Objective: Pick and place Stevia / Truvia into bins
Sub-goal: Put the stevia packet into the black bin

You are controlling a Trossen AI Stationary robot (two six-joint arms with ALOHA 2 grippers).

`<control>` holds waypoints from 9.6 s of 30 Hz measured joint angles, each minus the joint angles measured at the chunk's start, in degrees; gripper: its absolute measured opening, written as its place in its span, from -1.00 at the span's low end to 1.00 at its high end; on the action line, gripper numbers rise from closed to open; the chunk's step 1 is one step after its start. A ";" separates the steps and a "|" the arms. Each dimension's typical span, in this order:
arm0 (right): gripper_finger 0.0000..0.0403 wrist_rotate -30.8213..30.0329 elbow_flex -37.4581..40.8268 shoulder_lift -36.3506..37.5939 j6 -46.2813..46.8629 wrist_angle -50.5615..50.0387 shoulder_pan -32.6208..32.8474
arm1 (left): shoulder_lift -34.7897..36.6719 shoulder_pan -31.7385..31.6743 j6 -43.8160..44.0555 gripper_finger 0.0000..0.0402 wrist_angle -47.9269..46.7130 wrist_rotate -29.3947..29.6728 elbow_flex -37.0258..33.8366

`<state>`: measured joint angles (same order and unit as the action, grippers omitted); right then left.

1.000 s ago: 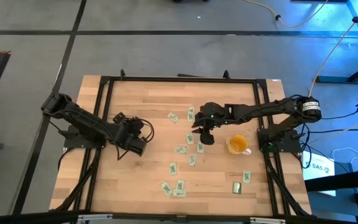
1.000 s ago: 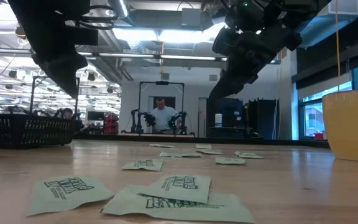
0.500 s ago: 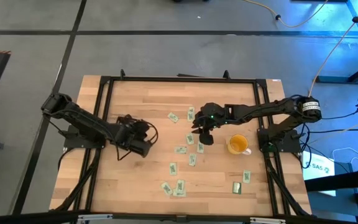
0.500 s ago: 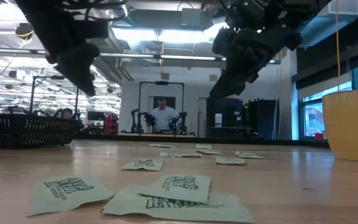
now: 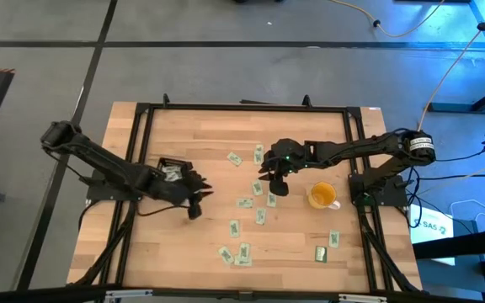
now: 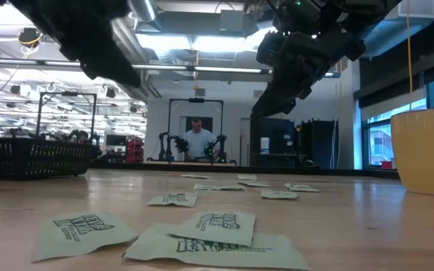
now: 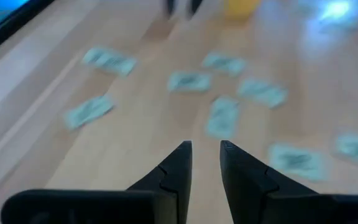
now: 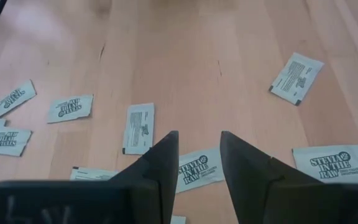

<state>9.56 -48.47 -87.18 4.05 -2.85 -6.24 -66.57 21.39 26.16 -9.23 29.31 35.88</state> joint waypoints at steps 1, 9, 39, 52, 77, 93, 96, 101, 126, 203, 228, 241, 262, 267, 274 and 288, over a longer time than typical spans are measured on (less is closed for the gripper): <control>-0.40 0.02 0.00 0.00 0.00 0.02 0.00 | 1.68 0.00 -1.80 -0.61 3.61 -1.29 -1.83; -0.40 0.02 0.00 0.00 0.37 0.92 0.00 | 11.93 -0.60 -12.02 -0.62 26.55 -11.01 -13.56; -0.40 -15.30 -0.02 -10.46 -6.18 5.08 -0.39 | 14.40 -0.59 -16.92 -0.62 26.55 -10.92 -14.73; -0.40 -21.25 0.00 -16.57 -10.29 6.75 -1.87 | 14.40 -0.59 -16.92 -0.61 26.78 -10.92 -14.73; -0.48 -18.54 -0.30 -21.42 -5.84 11.33 -4.87 | 14.40 -0.59 -16.92 -0.61 25.46 -10.93 -14.76; -0.98 -18.65 -0.09 -21.81 -4.57 14.51 -4.90 | 14.40 -0.59 -16.85 -0.62 25.51 -10.94 -14.76; -0.97 -17.95 -0.22 -21.88 -4.73 15.77 -4.71 | 14.40 -0.59 -15.01 -0.61 25.52 -10.94 -14.76; -0.97 -8.23 -2.93 -22.23 -6.06 14.81 -3.14 | 14.40 -0.60 -13.37 -0.62 25.54 -10.94 -14.76; -0.97 38.95 -27.18 -21.96 -7.91 17.55 8.52 | 13.85 -0.33 -21.95 -0.53 20.06 -12.14 -14.76; -0.49 5.05 -28.98 -21.73 -9.03 -5.51 1.04 | 8.17 4.37 -23.46 -0.98 8.58 28.70 -8.94; -0.49 5.05 -28.92 -21.81 -12.30 -6.47 1.03 | -1.09 1.65 20.72 -0.98 -54.40 7.99 2.77; -0.49 5.05 -28.89 -21.81 -12.31 -6.12 1.03 | -14.48 -2.21 28.52 -0.98 -62.34 -0.58 2.76; -0.49 4.15 -28.87 -21.77 -9.77 -15.95 -0.82 | -6.00 3.05 28.78 -0.56 -57.57 5.76 8.35; -0.49 -6.09 -28.87 -21.70 -9.19 -21.85 -2.65 | -0.99 6.64 28.97 -0.56 -47.29 13.11 7.36; -0.49 -7.60 -28.87 -21.76 -10.40 -25.92 -5.15 | 1.64 10.25 20.42 -0.56 -27.49 19.02 2.43; -0.49 -13.10 -28.89 -26.64 -9.31 -25.32 -8.66 | 1.41 8.77 8.81 -0.56 -7.01 19.97 -5.53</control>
<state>-3.53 -77.36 -113.82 -5.26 -28.17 -14.90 -65.16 30.16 34.97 -16.24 49.28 30.35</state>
